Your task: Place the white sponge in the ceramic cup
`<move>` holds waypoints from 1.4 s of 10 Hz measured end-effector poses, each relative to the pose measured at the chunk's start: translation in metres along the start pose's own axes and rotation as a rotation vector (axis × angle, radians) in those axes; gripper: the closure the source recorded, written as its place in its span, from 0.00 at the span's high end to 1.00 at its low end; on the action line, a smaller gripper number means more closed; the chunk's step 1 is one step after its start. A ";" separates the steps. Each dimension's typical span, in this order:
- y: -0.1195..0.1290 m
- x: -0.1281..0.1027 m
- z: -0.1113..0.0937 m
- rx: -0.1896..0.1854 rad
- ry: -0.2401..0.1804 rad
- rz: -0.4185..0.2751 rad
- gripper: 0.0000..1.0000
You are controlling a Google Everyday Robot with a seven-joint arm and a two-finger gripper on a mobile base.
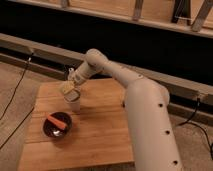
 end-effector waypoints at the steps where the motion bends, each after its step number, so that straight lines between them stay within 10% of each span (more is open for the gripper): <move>1: 0.000 0.000 0.000 0.001 0.002 -0.002 0.80; 14: 0.006 -0.003 -0.012 0.016 0.040 -0.029 0.80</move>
